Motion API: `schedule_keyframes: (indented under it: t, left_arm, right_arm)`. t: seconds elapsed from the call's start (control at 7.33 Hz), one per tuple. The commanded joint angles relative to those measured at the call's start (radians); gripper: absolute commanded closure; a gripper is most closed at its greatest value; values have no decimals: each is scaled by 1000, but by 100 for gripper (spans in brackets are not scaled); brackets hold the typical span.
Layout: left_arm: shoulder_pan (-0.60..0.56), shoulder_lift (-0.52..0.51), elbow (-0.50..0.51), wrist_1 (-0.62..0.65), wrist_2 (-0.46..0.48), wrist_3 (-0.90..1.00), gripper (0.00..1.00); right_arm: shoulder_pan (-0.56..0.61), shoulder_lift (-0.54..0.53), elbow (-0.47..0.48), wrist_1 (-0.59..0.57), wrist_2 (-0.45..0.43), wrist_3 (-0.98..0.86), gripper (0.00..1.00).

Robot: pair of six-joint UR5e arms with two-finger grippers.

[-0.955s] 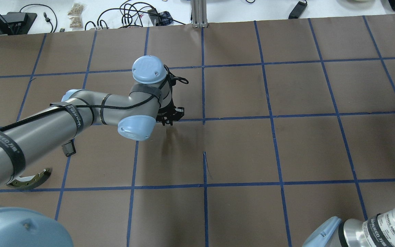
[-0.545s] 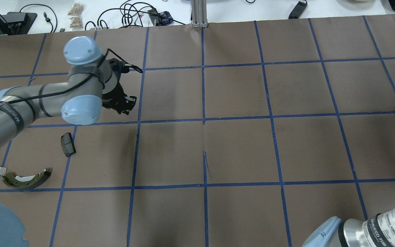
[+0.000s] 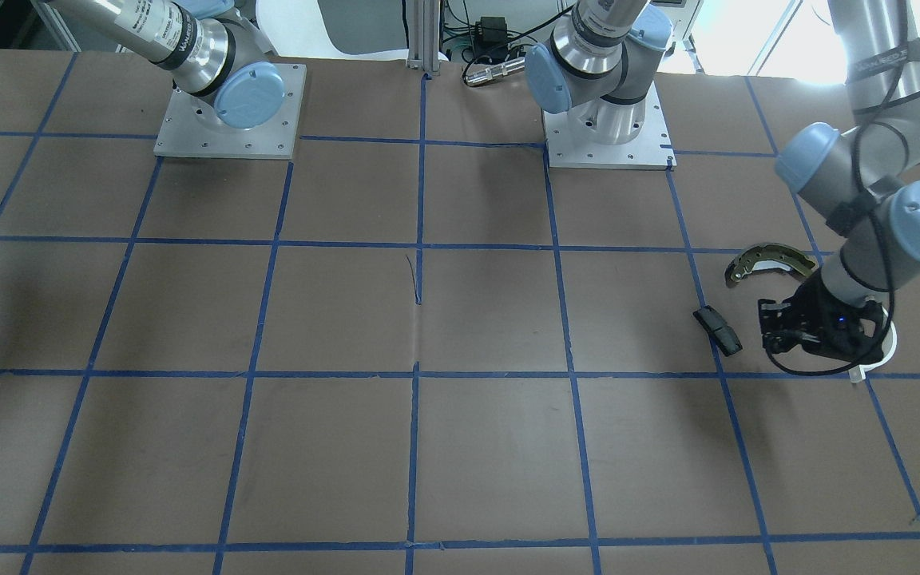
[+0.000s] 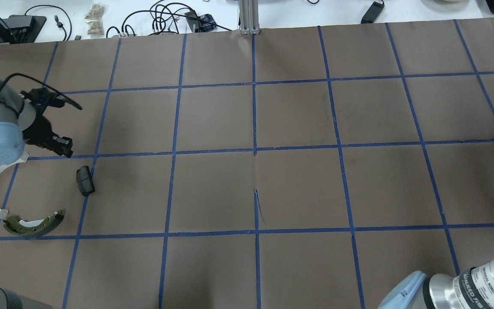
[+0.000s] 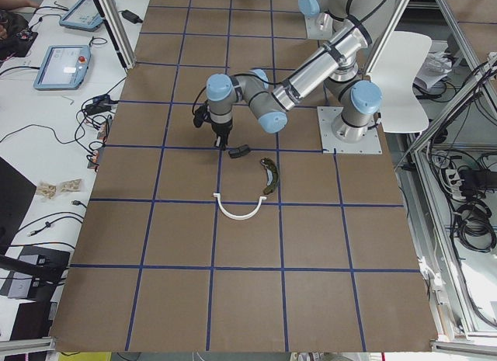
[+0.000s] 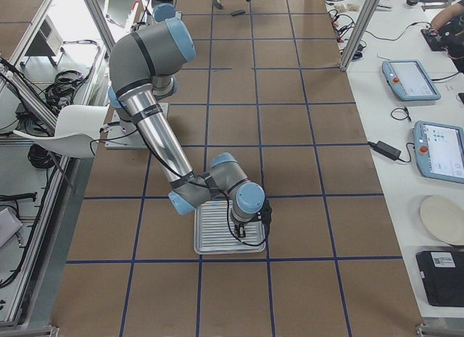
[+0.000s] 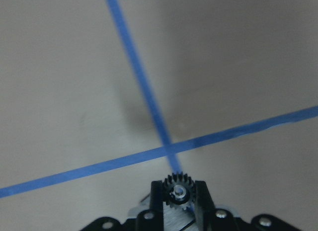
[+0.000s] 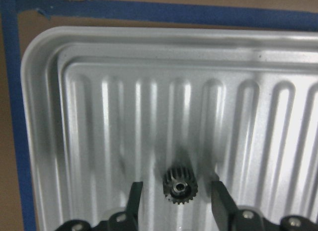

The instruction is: Place bearing gear from tray to pile

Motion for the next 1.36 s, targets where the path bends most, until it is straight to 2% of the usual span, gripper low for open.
schedule_keyframes:
  t: [0.0, 0.14, 0.27, 0.41, 0.55, 0.68, 0.95, 1.23]
  left_arm:
    - [117, -30, -37, 18, -1, 44, 81]
    - [117, -43, -40, 23, -4, 41, 76]
    - [112, -46, -39, 26, -3, 33, 40]
    - [108, -38, -11, 35, -12, 30, 27]
    - [48, -24, 31, 6, -23, -11, 6]
    - [-31, -2, 43, -52, -20, -68, 0]
    - [-139, 29, 58, -66, -7, -129, 0]
    - [-179, 22, 76, -89, -7, -209, 0]
  right_arm:
    - [8, 1, -1, 0, 0, 5, 50]
    - [19, -1, -3, -1, -2, 7, 52]
    - [21, -1, -3, -1, -3, 7, 61]
    - [21, -1, -4, 0, -5, 7, 69]
    - [19, -1, -4, 2, -6, 7, 78]
    - [19, -2, -4, 5, -9, 7, 83]
    - [46, -60, -6, 28, -18, 8, 85]
    - [128, -225, 0, 233, -18, 144, 85]
